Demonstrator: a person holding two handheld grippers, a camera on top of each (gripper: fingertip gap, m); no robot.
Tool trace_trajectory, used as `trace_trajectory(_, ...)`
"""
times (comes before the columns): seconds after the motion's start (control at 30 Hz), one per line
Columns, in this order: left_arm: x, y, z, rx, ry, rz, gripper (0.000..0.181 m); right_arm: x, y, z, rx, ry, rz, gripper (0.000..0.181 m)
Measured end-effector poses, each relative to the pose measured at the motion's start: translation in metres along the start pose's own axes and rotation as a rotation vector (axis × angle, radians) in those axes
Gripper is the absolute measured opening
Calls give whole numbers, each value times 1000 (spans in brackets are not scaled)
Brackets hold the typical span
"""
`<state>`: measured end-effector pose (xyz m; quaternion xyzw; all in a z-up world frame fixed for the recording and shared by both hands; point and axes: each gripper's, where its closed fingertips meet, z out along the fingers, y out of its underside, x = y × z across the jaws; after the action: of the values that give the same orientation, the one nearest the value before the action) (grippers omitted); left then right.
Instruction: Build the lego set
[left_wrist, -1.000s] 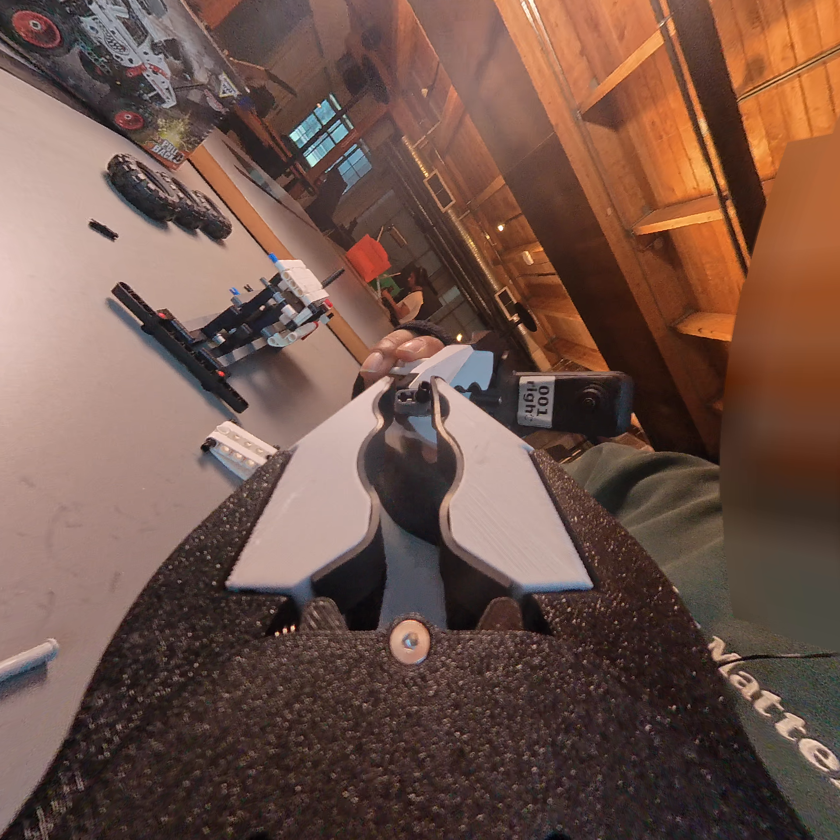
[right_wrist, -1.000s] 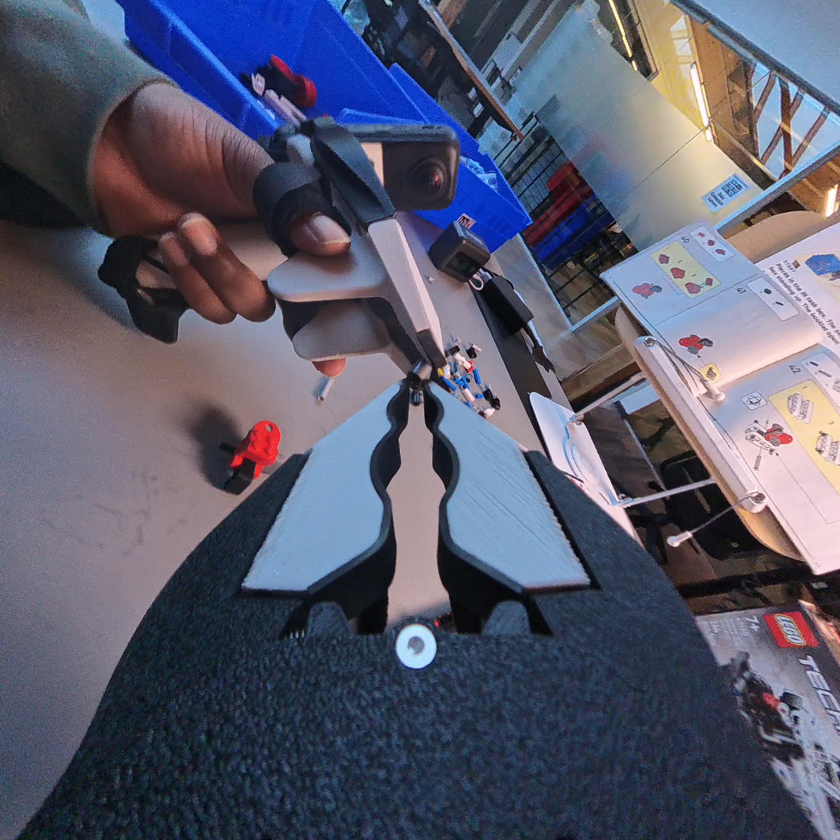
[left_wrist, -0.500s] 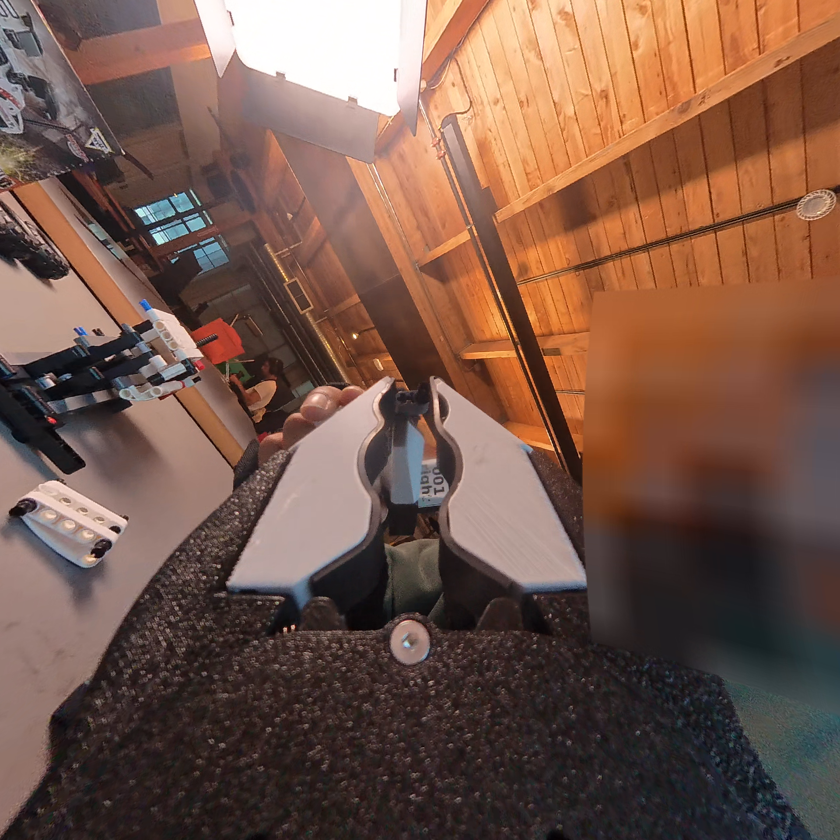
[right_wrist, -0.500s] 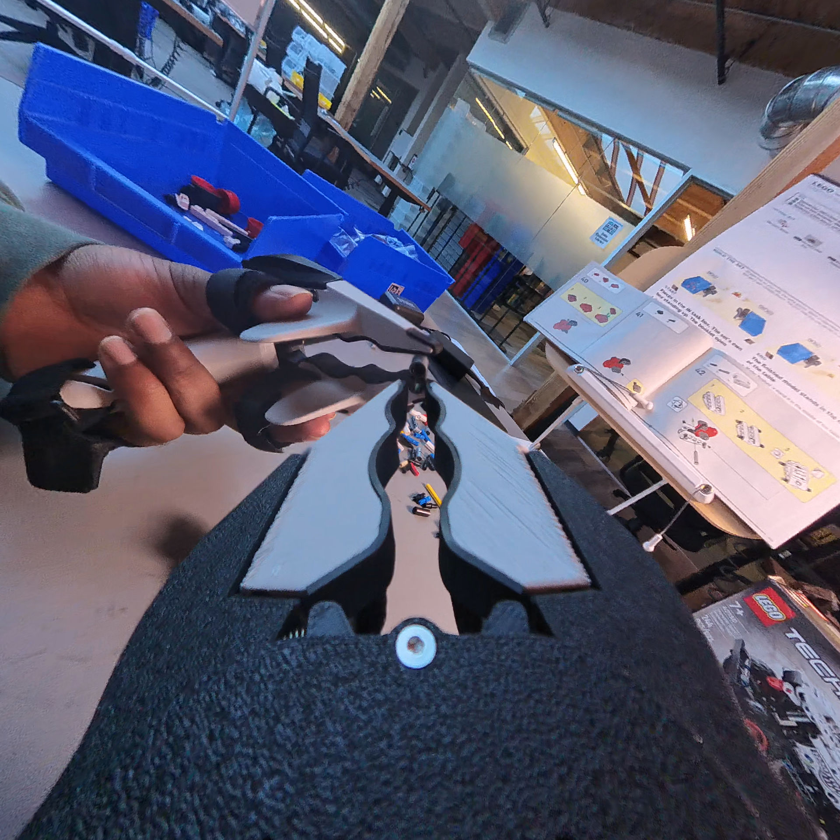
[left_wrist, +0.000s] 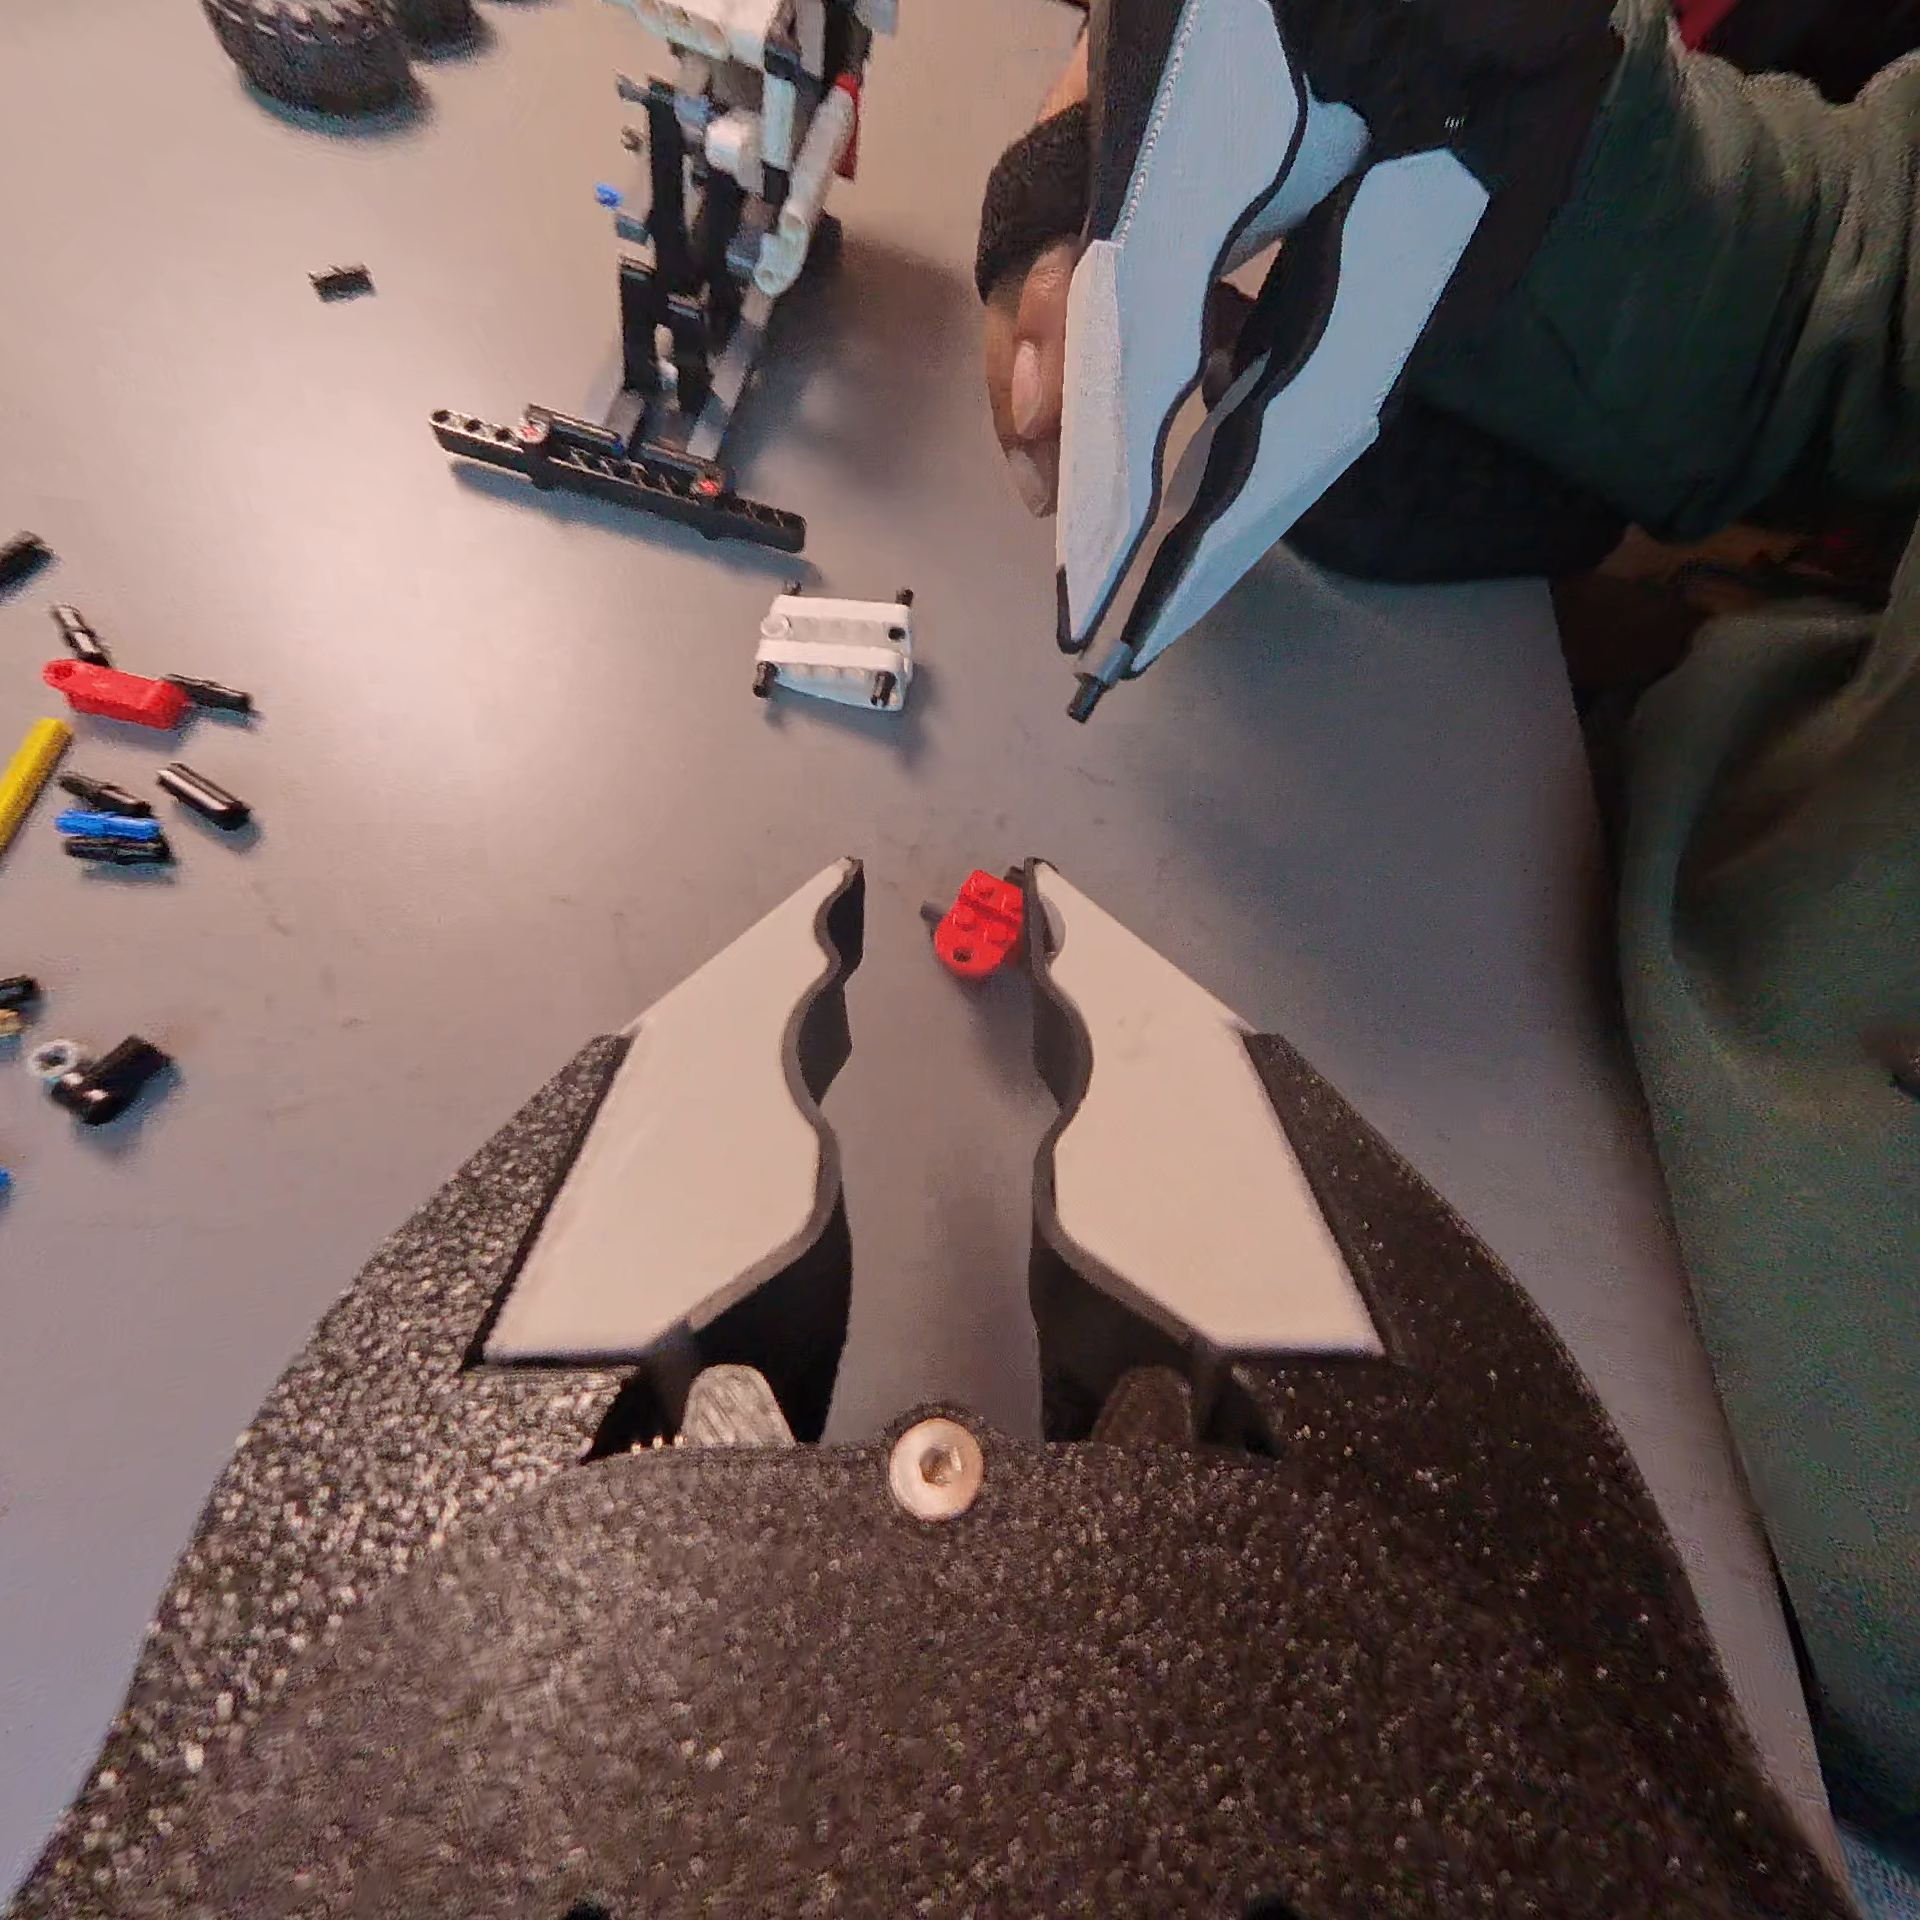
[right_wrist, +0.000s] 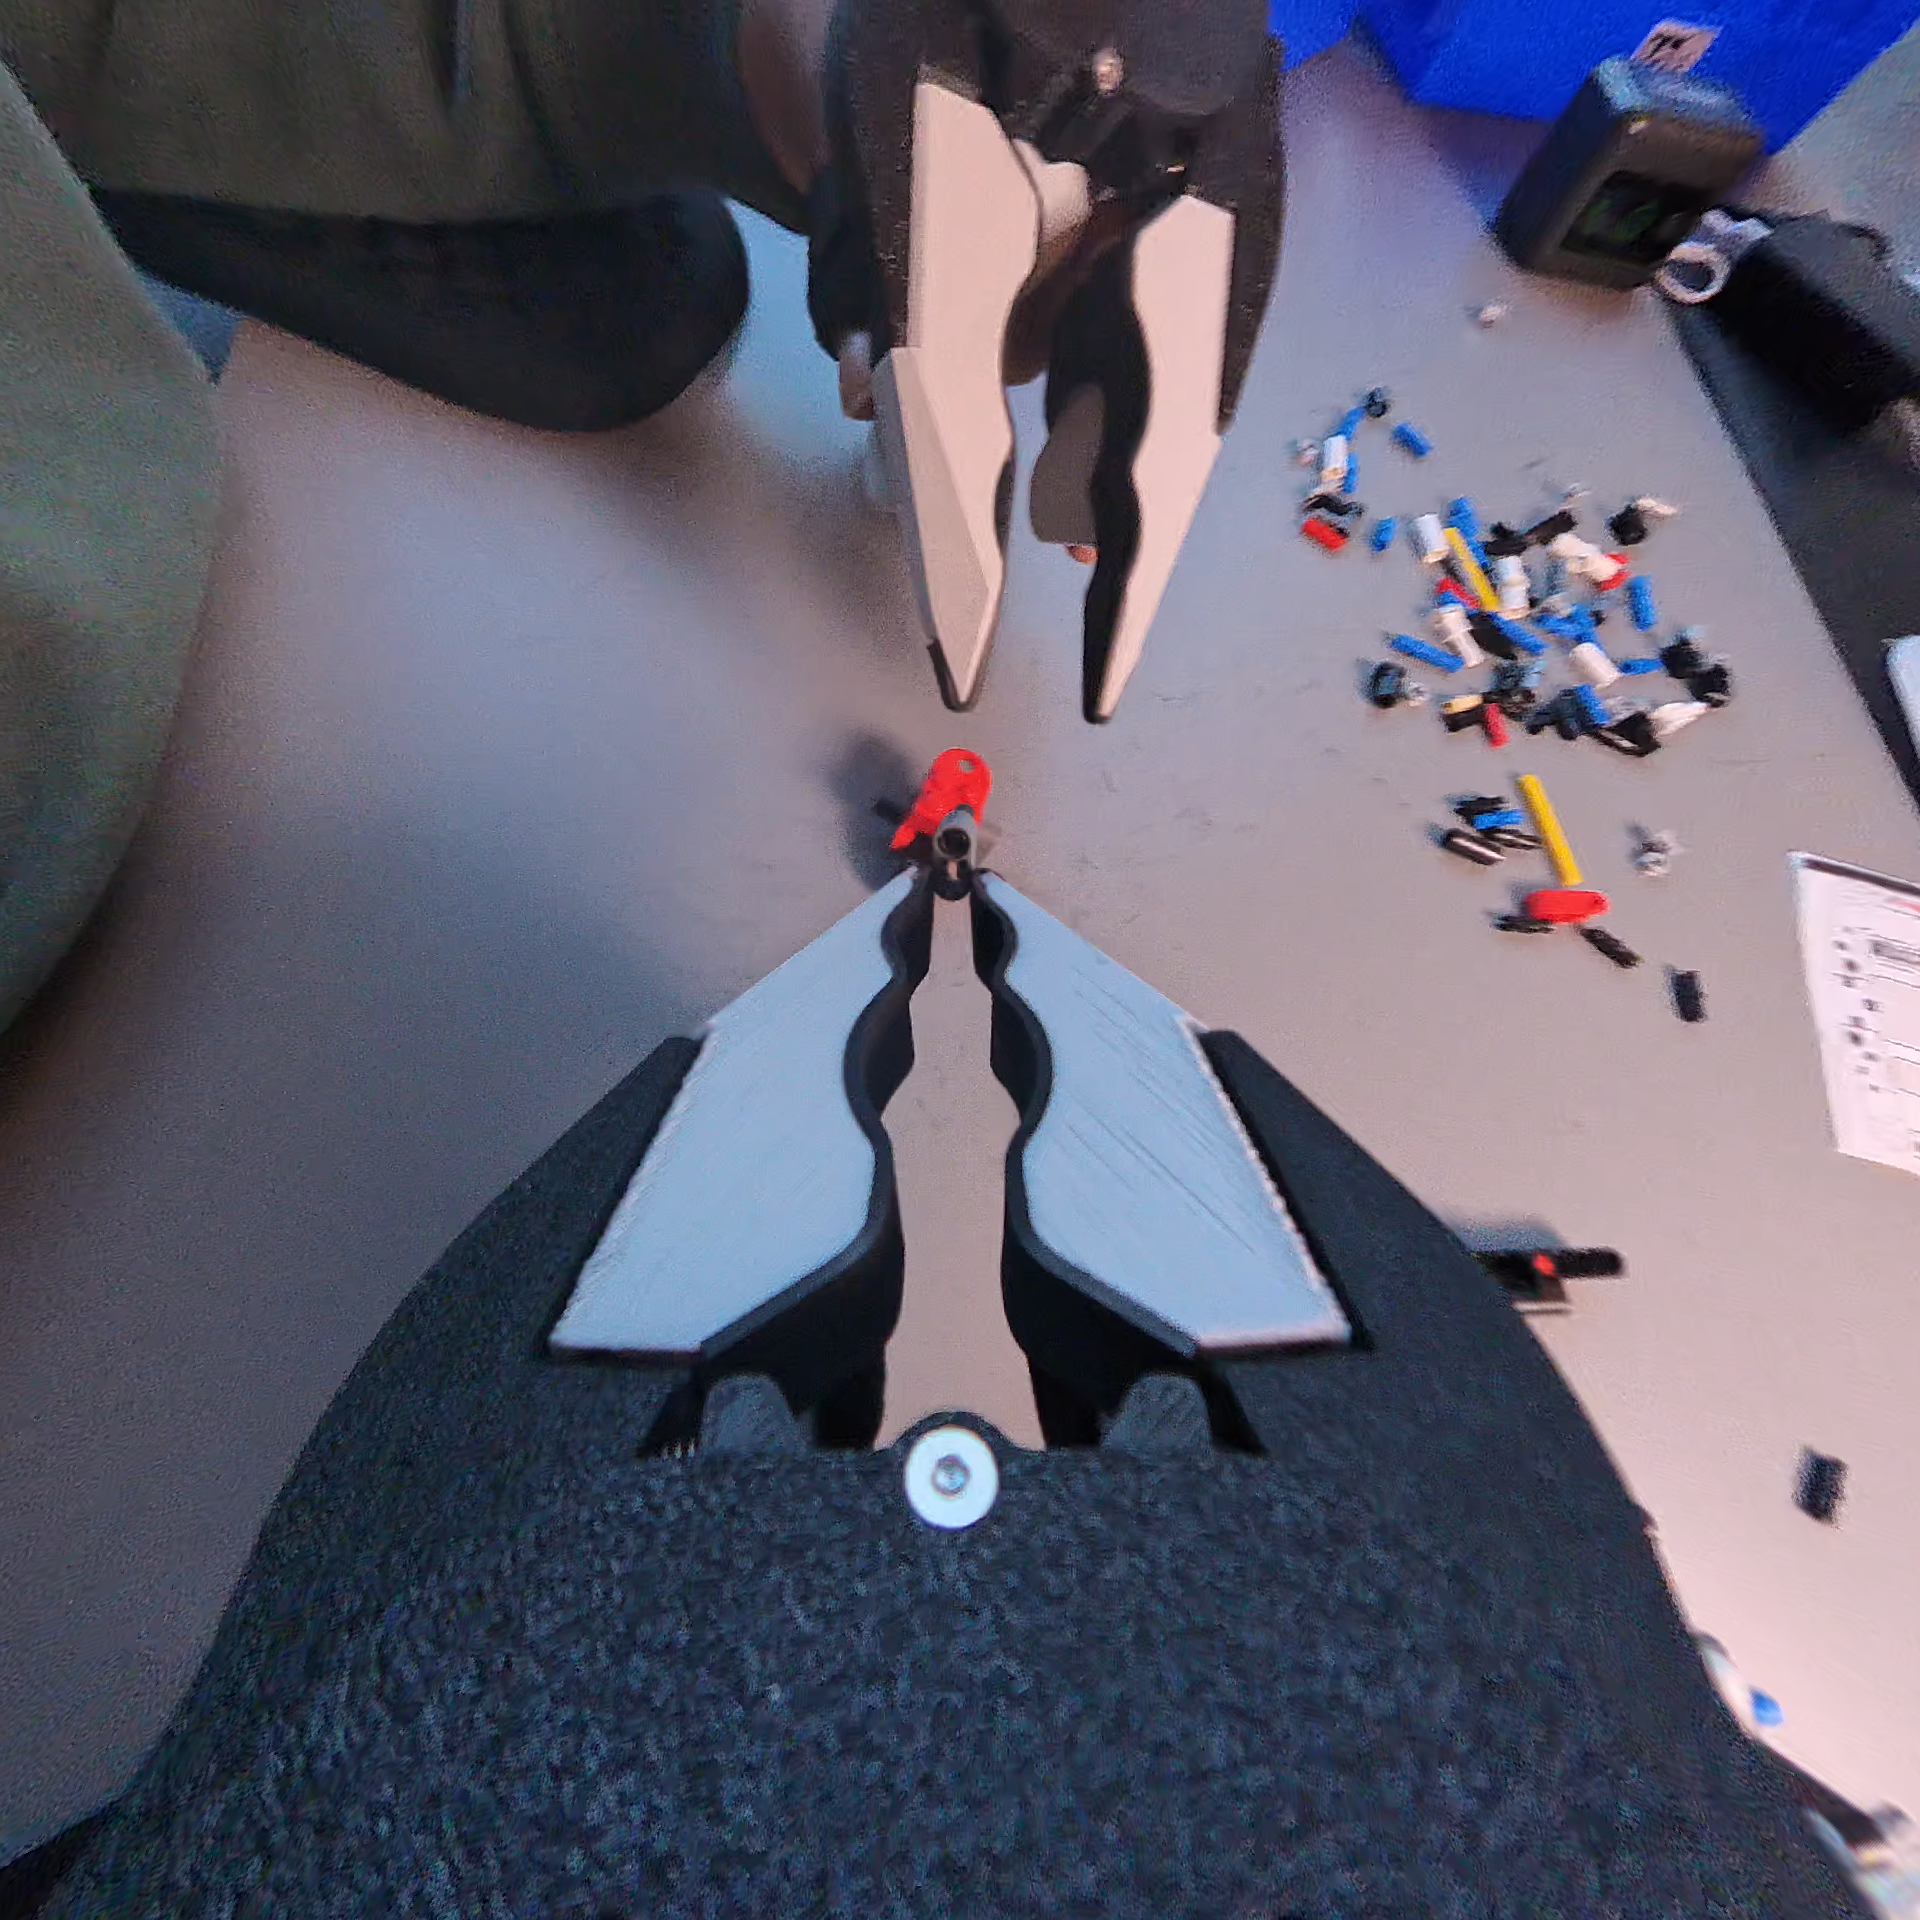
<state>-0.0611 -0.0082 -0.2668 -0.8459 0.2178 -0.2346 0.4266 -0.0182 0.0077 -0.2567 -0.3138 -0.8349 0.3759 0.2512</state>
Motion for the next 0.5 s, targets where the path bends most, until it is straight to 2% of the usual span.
trace_trajectory(0.13,5,20,25,-118,33,15,29,-24,8,23,-62,-74,-17,7)
trace_trajectory(0.17,5,23,27,-133,36,-6,21,-26,10,28,-79,-75,-16,6)
trace_trajectory(0.43,2,23,25,-92,21,-294,17,-1,25,39,-117,43,52,6)
trace_trajectory(0.5,7,25,23,-101,66,-340,25,5,30,39,-137,76,47,6)
